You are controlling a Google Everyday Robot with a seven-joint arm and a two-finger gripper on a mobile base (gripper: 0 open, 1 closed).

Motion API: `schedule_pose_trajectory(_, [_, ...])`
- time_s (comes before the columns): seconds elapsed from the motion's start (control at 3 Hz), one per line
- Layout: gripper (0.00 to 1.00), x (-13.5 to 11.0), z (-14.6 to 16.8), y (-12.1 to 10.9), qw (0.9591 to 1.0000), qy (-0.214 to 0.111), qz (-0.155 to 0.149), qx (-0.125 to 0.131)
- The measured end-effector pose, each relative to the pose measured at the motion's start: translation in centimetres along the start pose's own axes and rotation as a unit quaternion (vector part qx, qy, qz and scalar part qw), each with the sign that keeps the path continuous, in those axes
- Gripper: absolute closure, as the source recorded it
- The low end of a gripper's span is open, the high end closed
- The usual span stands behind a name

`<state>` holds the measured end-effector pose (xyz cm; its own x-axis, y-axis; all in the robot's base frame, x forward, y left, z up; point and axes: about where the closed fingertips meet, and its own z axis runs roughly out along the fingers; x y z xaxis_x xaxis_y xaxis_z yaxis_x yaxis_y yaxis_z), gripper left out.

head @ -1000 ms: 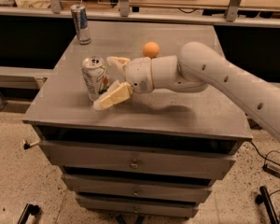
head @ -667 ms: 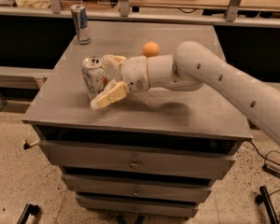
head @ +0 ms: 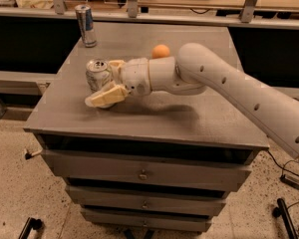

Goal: Knock 7up can over

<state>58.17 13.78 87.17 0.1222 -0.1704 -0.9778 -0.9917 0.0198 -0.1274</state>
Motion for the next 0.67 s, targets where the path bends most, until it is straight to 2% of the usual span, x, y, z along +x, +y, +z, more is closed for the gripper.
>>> schedule_pose_trajectory(0.67, [0.73,-0.66,0.00,0.18,1.0000,0.003,-0.003,0.004])
